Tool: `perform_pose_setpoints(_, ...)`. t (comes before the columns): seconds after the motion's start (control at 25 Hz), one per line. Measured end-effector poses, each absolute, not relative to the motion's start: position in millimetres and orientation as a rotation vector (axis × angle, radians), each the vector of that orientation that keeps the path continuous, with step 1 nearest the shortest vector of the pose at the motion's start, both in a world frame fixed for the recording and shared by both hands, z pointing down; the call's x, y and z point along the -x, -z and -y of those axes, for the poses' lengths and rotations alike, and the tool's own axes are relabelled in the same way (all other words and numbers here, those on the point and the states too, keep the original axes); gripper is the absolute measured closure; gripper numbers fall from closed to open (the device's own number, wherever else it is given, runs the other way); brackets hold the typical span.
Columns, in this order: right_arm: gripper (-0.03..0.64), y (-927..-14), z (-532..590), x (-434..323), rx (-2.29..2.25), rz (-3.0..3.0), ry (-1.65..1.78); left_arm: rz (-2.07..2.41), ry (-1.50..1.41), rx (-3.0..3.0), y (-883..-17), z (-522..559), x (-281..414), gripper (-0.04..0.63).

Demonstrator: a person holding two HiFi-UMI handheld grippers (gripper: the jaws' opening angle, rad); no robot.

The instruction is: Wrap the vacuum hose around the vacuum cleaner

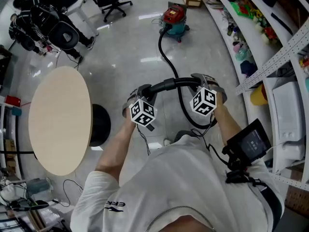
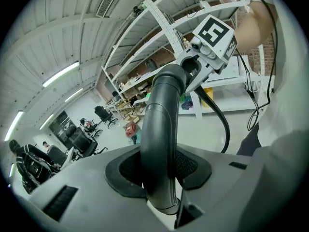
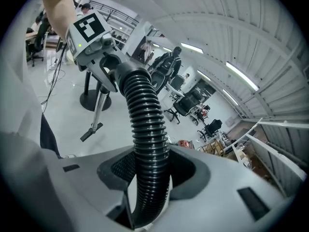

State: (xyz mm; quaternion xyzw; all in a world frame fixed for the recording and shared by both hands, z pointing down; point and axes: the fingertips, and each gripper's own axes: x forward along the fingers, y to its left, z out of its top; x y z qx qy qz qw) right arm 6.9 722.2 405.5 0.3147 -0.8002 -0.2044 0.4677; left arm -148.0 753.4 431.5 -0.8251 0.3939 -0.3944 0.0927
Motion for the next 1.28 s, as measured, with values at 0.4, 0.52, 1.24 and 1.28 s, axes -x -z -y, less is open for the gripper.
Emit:
perform_pose_setpoints(0.4, 0.445, -395.9, -692.1, -34.3, -0.879, 1.911, 0.489, -1.068, 1.119, 2.501, -425.4, -717.5, 120.7, 0.465)
perform_pose_setpoints(0.52, 0.445, -399.2, -664.9, -50.4, -0.891, 1.899, 0.487, -1.040, 1.121, 2.515, -427.9, -691.3, 104.6, 0.465)
perform_pose_setpoints(1.24, 0.443, -386.5, -522.7, -120.7, -0.989, 1.927, 0.473, -0.960, 1.155, 2.487, -409.8, -540.6, 39.9, 0.465)
perform_pose_setpoints(1.28, 0.443, -386.1, -518.0, -122.7, -0.999, 1.922, 0.465, -0.954, 1.159, 2.482, -408.5, -534.7, 38.9, 0.465)
